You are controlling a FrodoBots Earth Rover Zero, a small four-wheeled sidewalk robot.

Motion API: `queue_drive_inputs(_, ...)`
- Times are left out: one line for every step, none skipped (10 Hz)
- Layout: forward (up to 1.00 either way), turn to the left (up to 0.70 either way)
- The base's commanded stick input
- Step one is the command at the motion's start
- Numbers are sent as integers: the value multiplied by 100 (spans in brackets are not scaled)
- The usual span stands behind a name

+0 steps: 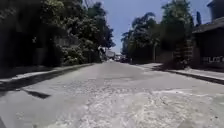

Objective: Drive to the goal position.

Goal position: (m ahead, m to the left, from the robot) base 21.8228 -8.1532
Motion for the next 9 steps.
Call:
queue_drive_inputs(100,3)
queue_drive_inputs(100,3)
queue_drive_inputs(100,3)
queue_drive_inputs(100,3)
queue_drive_inputs(100,-2)
queue_drive_inputs(100,-37)
queue_drive_inputs(100,-37)
queue_drive_inputs(100,-37)
queue_drive_inputs(100,-37)
